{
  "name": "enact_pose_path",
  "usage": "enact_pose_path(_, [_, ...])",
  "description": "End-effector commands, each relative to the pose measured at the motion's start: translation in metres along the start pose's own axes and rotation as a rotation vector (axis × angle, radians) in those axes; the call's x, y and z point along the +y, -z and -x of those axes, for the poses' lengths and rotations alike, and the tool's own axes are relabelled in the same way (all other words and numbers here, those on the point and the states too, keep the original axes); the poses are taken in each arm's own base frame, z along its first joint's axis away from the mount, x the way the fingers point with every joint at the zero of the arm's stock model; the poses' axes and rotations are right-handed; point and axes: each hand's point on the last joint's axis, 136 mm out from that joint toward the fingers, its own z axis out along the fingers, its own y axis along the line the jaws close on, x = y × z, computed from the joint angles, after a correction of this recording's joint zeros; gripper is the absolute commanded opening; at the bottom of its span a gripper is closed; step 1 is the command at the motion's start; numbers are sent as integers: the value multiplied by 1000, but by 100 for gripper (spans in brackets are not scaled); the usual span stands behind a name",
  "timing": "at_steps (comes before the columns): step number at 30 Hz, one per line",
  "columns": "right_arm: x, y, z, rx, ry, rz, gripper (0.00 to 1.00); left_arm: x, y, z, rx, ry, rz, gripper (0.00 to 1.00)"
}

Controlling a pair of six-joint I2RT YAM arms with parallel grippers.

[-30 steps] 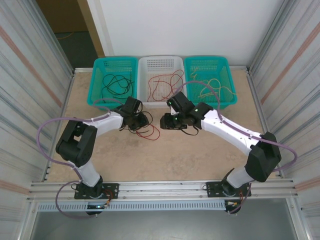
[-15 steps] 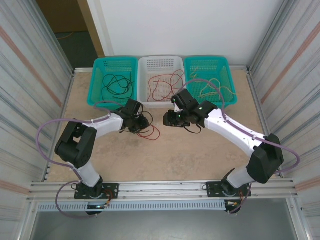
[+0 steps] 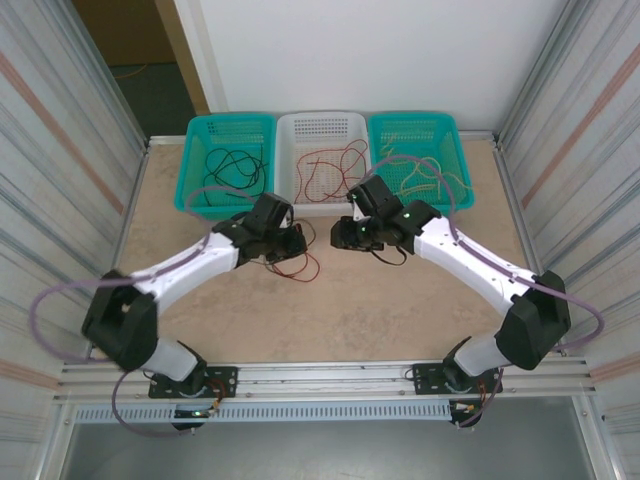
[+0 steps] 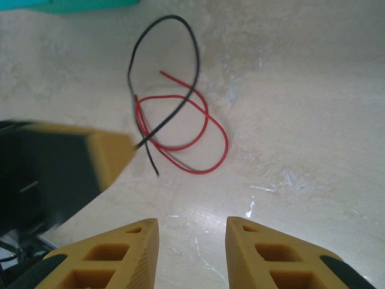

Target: Untangle the cables

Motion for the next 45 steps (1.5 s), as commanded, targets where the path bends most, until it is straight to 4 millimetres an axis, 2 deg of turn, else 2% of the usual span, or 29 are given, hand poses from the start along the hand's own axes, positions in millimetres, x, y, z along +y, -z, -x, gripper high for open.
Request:
enact_pose_path(1, [-2, 20, 13, -58, -6, 9, 34, -35, 59, 17, -112, -56, -96, 0])
enact_pose_path(7, [-8, 33, 26, -101, -20, 19, 34, -73, 134, 26, -194, -84, -224, 0])
enact_pose_path(12, [-8, 38, 28, -107, -18, 24, 34, -85, 182, 35, -268, -115, -241, 0])
enact_pose_path(15, [-6, 40, 27, -107, -20, 34, 34, -84, 206, 47, -347, -132, -208, 0])
enact_pose_path(21, [8, 39, 19, -96, 27, 69, 35, -94, 234, 71, -417, -149, -222, 0])
enact_pose_path(23, [15, 37, 15, -90, 57, 70, 35, -95, 238, 79, -433, -160, -215, 0])
enact_pose_path(28, [26, 28, 7, -65, 94, 67, 36, -80, 244, 107, -466, -115, -178, 0])
enact_pose_path(35, [37, 11, -7, -26, 129, 64, 37, -54, 235, 156, -495, -52, -153, 0])
enact_pose_path(39, [42, 1, -13, -5, 134, 62, 36, -39, 221, 185, -511, -61, -107, 0])
enact_pose_path(45, [47, -7, -15, 15, 152, 47, 36, -4, 192, 224, -498, -23, -46, 0])
